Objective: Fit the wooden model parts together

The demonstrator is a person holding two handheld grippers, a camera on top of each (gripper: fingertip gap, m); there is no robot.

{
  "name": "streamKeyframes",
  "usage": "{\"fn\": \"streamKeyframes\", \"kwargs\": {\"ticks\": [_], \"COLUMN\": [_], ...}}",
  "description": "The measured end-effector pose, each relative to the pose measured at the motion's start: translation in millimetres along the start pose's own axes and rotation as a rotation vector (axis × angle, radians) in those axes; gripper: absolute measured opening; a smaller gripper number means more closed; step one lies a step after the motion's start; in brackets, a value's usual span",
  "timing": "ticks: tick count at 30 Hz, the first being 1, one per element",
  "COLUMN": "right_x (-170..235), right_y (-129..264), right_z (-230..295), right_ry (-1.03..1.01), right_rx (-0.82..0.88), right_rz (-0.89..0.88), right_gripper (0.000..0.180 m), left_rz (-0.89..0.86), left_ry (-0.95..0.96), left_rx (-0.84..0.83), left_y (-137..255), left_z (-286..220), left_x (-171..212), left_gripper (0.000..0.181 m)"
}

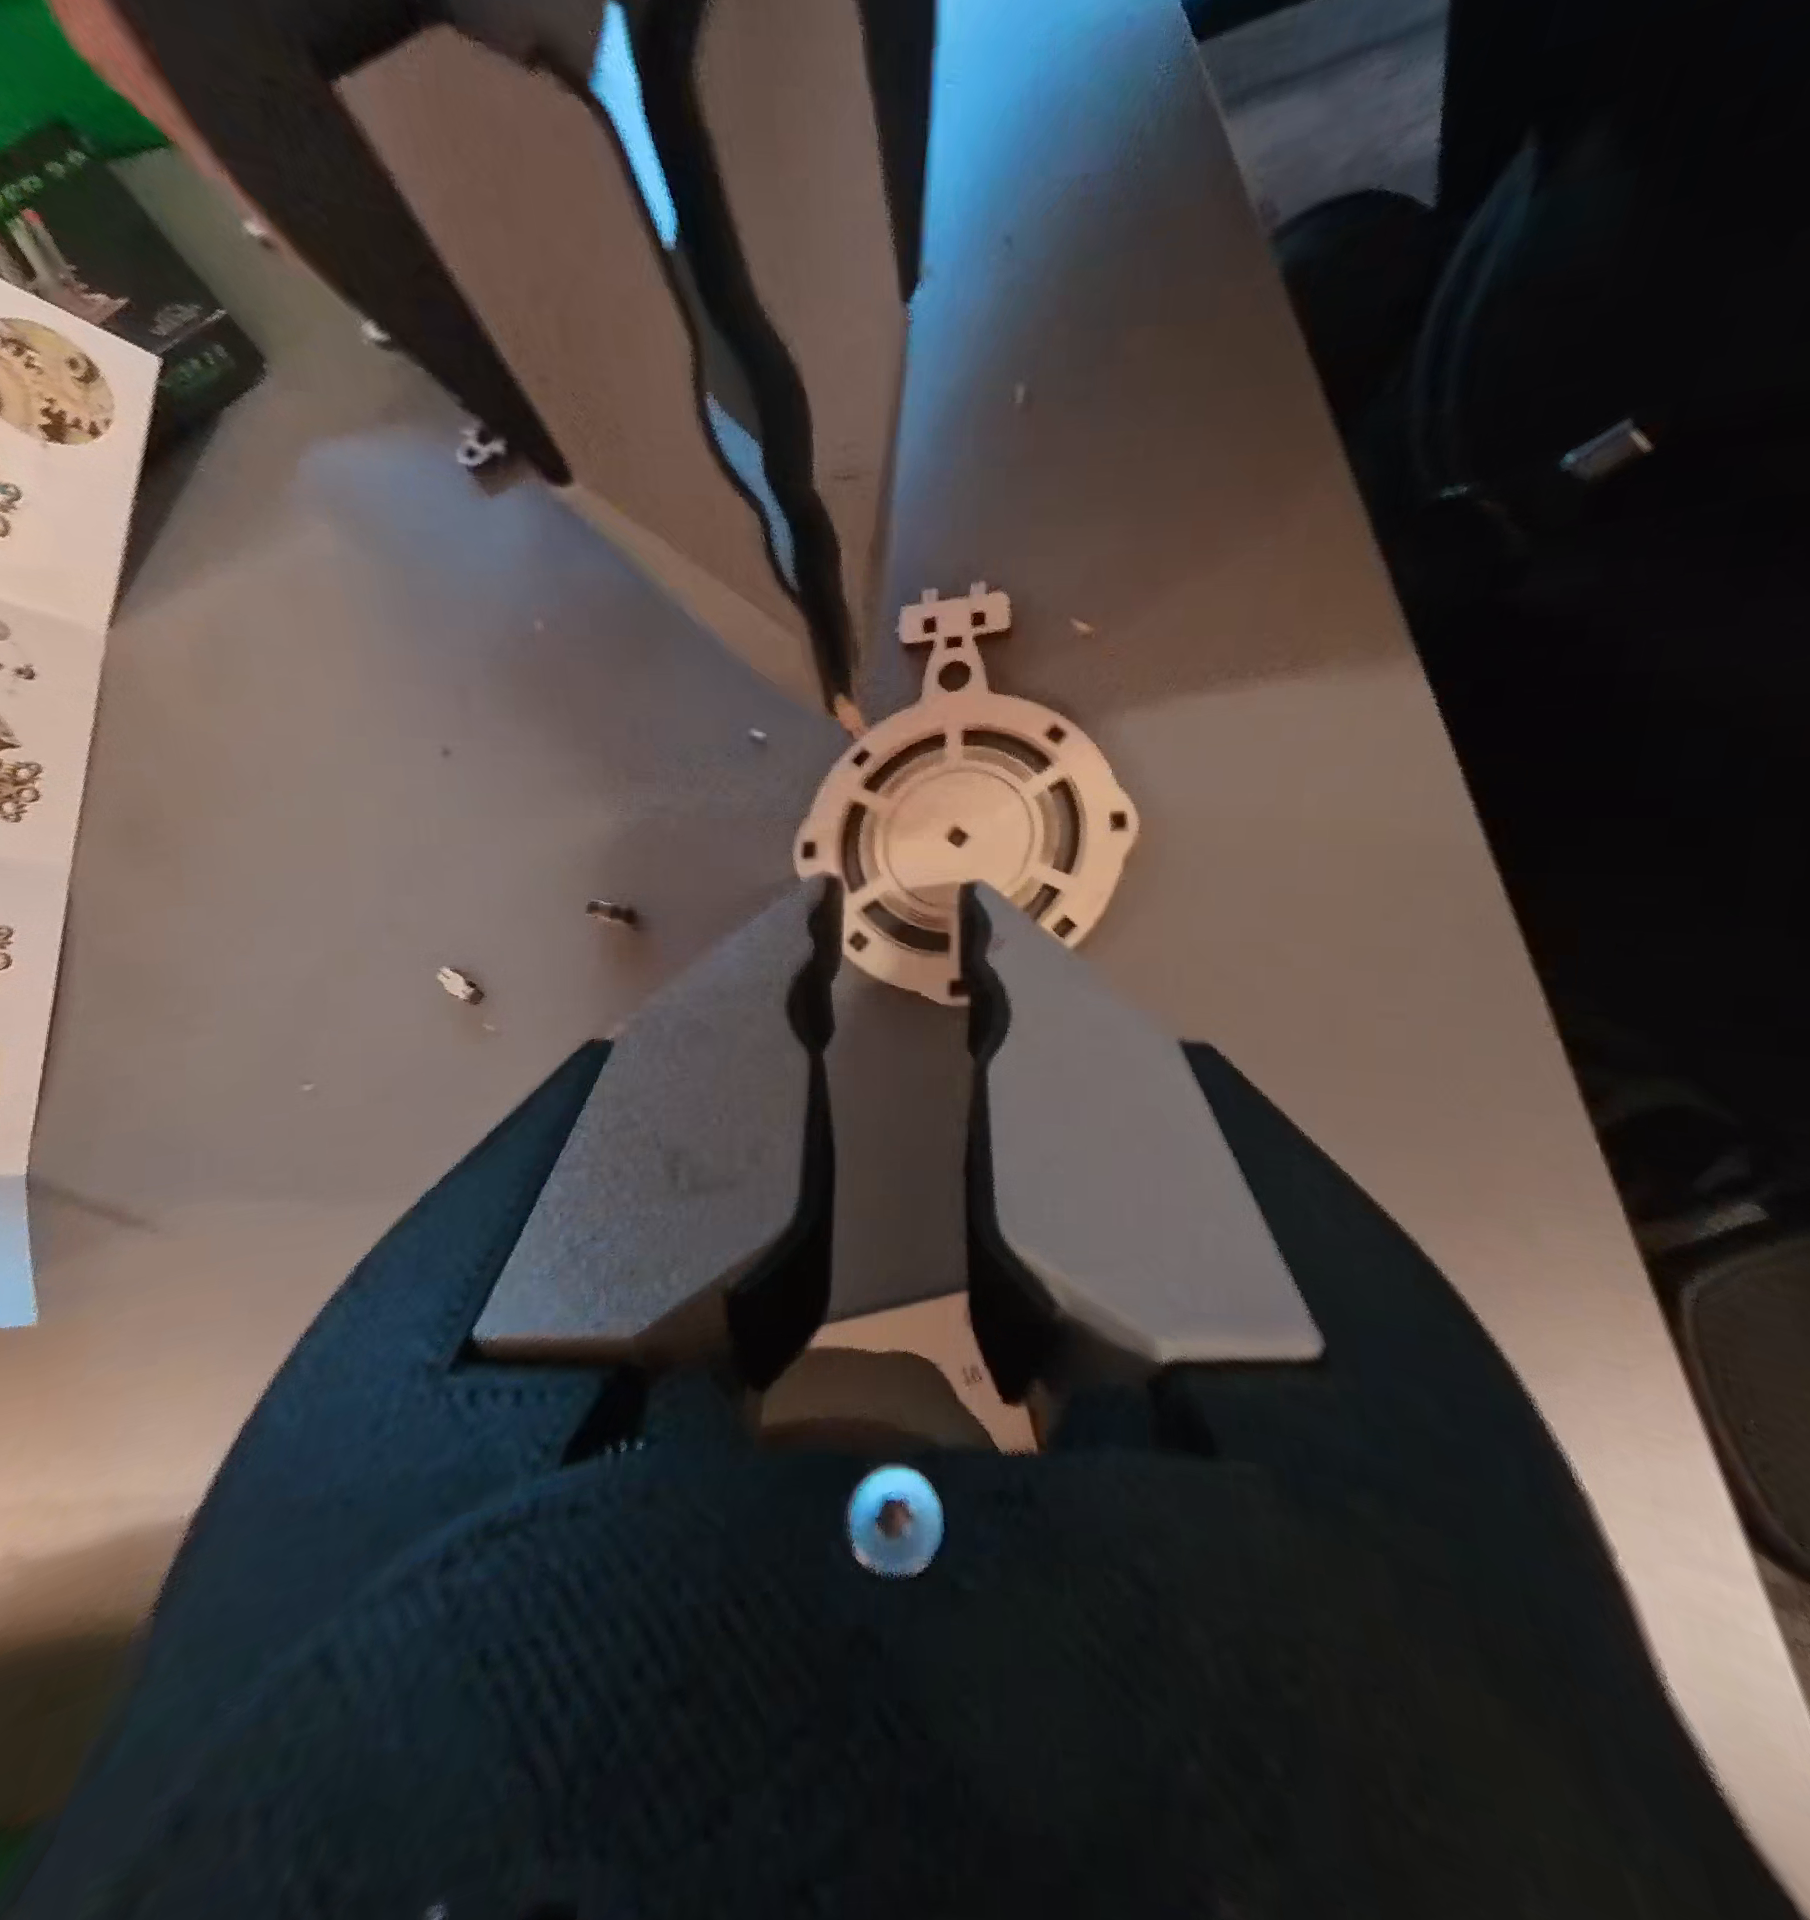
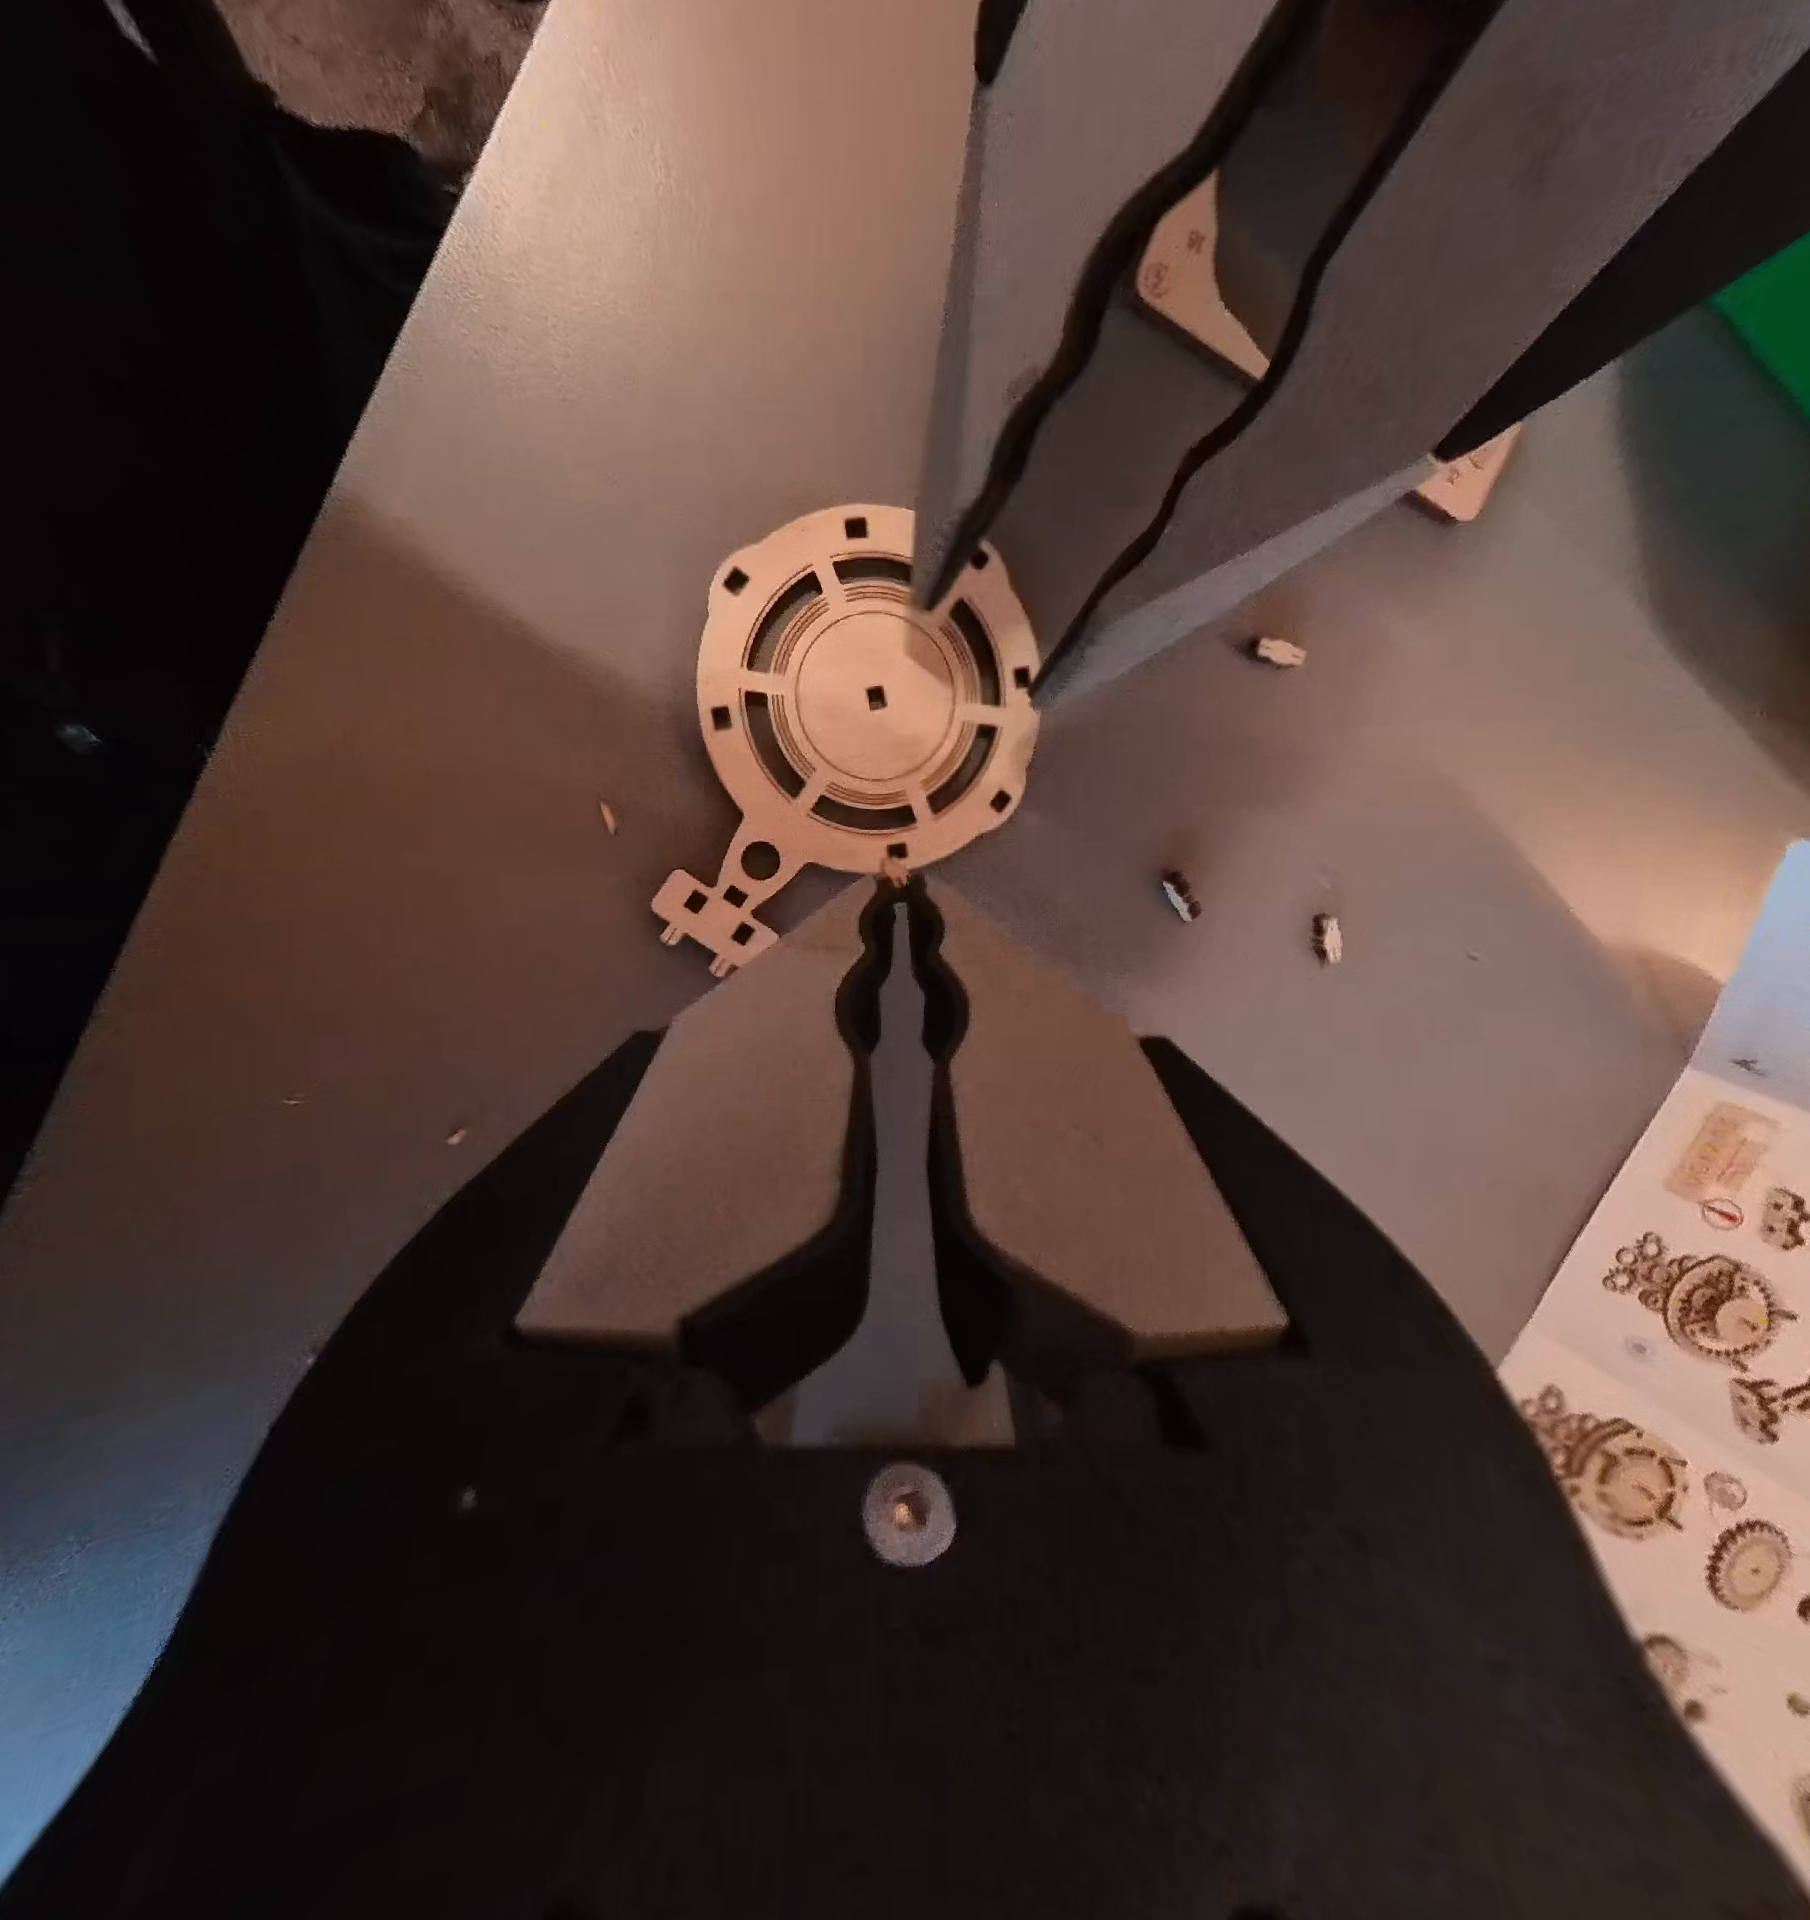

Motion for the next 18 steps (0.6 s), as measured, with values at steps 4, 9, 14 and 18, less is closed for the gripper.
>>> {"fn": "streamKeyframes", "kwargs": {"ticks": [4, 9, 14, 18], "right_x": [-0.1, -1.6, -1.4, -1.9], "right_y": [-4.0, -5.0, -5.2, -4.3], "right_z": [-0.1, -1.4, -1.8, 0.4], "right_ry": [0.082, 0.131, 0.143, 0.128], "right_rx": [-0.022, -0.036, -0.045, -0.056], "right_rz": [0.070, 0.124, 0.150, 0.161], "right_gripper": [0.000, 0.000, 0.000, 0.000], "left_rz": [0.053, 0.040, 0.041, 0.043], "left_ry": [-0.014, 0.002, 0.006, 0.005], "left_rx": [-0.019, 0.001, -0.002, -0.007], "left_y": [-3.0, -4.4, -3.9, -3.9], "left_z": [0.7, 0.6, 1.6, 1.9], "left_x": [7.6, 7.8, 8.7, 8.9], "left_gripper": [0.021, 0.017, 0.015, 0.015]}}
Point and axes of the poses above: each gripper's, where its closed fingertips meet, y back along the fingers, x out of its underside, z = x × y across the jaws, the point moved 2 cm from there along y, back along the fingers, and after that the axes turned 15 degrees about x, right-handed, at the moved point
